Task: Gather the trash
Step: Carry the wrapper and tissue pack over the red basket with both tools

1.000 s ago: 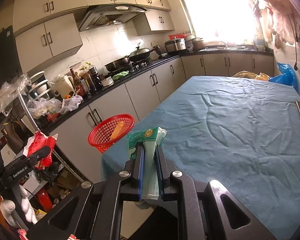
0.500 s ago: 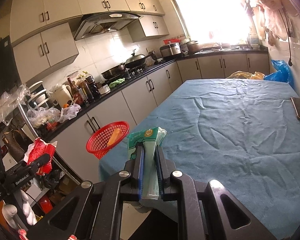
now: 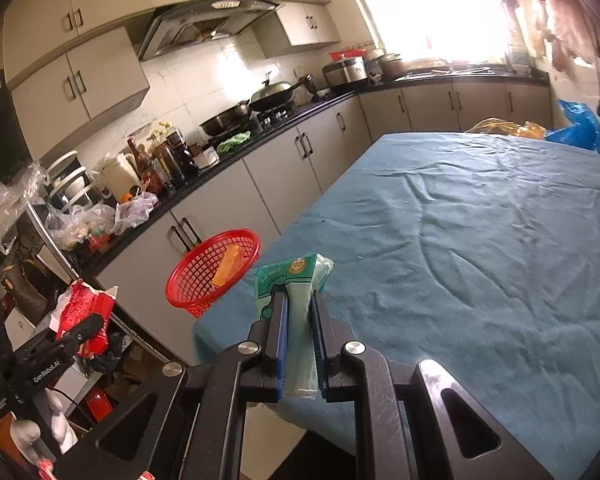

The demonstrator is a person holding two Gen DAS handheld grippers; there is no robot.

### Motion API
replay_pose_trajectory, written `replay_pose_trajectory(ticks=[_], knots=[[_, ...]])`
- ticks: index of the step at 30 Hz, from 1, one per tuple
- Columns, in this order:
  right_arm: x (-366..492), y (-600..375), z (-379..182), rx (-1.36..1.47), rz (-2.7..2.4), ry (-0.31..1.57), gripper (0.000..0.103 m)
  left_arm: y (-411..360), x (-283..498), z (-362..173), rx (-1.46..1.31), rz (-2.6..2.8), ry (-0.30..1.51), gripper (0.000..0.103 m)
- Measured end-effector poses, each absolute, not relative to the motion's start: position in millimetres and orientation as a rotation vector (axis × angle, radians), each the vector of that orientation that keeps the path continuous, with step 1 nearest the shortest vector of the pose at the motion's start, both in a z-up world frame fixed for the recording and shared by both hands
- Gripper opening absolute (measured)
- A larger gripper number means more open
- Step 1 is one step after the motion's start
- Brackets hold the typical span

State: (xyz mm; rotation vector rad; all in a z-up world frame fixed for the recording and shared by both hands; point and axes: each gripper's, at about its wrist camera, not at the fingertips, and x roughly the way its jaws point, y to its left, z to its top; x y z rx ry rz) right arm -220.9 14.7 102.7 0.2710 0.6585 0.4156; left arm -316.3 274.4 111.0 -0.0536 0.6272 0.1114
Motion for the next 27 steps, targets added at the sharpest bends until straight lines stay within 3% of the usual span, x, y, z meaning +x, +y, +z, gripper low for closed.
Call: replay_pose_trajectory(ticks=[27], knots=[[-47,193,94,0.196,0.671,0.734,0.013,345,-151,86,-0.029,0.200,0.727,0.050]])
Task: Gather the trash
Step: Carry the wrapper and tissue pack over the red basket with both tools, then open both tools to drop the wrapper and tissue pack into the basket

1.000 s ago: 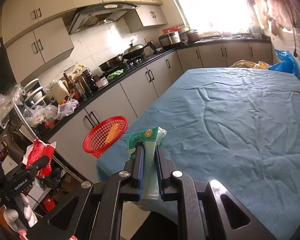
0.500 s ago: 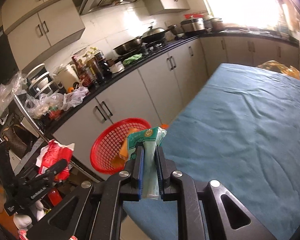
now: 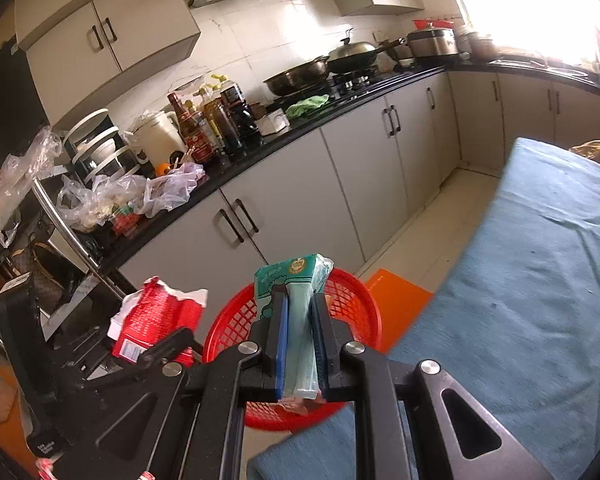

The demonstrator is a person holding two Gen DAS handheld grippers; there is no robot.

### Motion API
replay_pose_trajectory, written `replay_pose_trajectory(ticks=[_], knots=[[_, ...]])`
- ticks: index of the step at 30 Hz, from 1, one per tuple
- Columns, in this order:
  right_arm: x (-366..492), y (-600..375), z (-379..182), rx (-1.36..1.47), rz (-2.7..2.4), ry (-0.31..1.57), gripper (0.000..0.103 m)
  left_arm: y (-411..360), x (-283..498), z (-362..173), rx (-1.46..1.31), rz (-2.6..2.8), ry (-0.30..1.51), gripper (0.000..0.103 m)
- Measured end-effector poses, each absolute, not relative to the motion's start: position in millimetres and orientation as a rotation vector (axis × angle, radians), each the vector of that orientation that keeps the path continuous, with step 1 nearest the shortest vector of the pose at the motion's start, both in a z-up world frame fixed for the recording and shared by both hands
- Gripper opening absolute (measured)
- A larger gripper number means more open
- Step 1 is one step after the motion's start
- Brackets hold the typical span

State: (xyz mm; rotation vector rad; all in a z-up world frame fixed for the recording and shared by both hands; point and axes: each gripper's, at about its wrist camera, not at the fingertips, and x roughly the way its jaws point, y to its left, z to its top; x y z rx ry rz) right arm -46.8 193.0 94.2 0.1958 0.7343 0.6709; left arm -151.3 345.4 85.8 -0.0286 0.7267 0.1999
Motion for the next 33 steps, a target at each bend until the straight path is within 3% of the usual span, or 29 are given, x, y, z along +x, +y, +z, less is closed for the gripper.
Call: replay_pose_trajectory(ticks=[17,21,22,24,33], knots=[[-10,211,49,0.220,0.638,0.830,0.013,356,-116,63,-0.107,0.153,0.769,0.050],[-9,211,47,0.241,0.649,0.831,0.018,355,-118,64,-0.117,0.149,0.761,0.057],[-9,211,47,0.249,0.652,0.832,0.022,355,-118,65,-0.120,0.149,0.757,0.066],[-9,208,48,0.268,0.649,0.828,0.039,355,-121,67,-0.125,0.150,0.745,0.076],[-18,185,55,0.309,0.612,0.807,0.041,345,-134,76,-0.092,0.170,0.728,0.077]])
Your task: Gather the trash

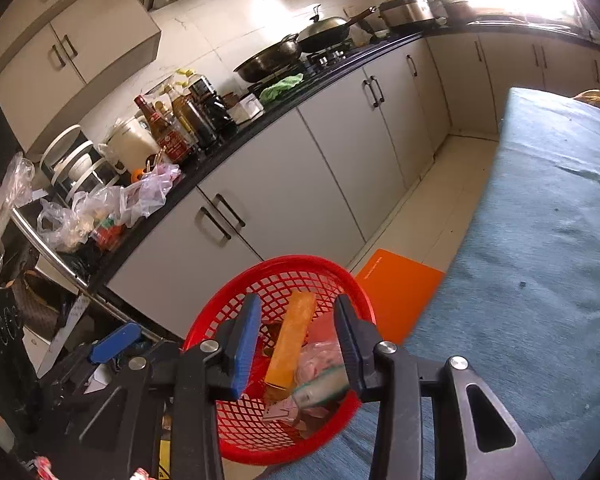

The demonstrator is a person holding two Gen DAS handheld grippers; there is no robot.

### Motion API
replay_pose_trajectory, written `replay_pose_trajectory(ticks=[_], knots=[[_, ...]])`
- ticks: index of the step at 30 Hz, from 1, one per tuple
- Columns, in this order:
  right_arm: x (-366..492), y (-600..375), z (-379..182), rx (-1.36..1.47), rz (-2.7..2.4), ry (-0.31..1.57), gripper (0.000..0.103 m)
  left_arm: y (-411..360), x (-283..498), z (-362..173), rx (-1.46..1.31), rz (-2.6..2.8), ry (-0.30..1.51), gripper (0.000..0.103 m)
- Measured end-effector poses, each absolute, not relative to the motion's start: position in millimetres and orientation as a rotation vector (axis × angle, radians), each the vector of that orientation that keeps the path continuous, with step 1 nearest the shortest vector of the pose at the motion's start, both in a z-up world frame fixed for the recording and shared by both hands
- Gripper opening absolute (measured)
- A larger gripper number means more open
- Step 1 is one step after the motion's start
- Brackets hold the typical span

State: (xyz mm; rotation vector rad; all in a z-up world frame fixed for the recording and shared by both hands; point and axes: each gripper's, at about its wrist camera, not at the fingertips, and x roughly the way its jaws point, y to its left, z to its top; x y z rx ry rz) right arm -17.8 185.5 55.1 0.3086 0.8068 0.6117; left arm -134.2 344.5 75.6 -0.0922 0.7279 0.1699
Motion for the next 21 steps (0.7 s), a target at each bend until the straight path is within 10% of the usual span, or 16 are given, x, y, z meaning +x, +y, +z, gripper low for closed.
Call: replay_pose_trajectory(ticks=[21], knots=[[-115,136,56,0.185,0.546,0.796,0.046,302,-239,118,-0.027,0.475,0.462,0.098]])
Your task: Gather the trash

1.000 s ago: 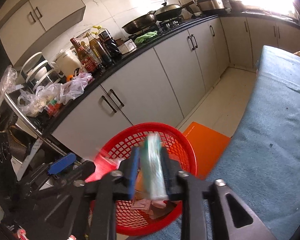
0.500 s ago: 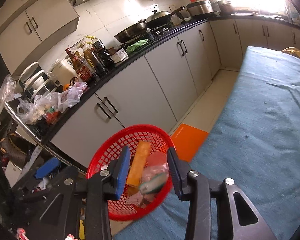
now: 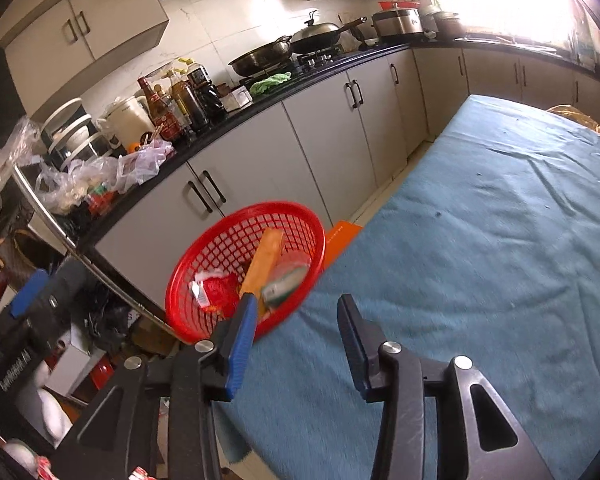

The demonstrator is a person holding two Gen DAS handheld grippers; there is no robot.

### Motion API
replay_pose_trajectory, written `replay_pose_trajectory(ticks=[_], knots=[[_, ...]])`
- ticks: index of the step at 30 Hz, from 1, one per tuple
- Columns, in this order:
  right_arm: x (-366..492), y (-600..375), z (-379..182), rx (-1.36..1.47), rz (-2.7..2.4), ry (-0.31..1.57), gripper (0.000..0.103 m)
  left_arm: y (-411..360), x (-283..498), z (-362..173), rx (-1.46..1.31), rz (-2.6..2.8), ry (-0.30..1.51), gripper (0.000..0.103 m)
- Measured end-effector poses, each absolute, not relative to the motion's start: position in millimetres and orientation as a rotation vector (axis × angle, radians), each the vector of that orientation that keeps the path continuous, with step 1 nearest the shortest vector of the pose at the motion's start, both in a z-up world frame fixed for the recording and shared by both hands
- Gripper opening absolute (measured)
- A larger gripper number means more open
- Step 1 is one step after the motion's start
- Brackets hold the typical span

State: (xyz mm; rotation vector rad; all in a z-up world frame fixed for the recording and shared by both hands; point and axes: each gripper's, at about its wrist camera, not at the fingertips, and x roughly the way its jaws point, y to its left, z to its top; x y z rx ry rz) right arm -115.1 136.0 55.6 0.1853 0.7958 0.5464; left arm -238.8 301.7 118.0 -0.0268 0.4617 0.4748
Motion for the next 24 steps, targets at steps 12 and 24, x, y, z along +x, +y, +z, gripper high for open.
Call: replay_pose_trajectory(ticks=[12,24], knots=[[-164,123,60,0.118,0.533,0.761,0.054,300,-296,123,-0.083,0.594,0.384,0.103],[-200,118,60,0.028,0.502,0.720,0.058,278,-309,102,0.016,0.616,0.502,0.103]])
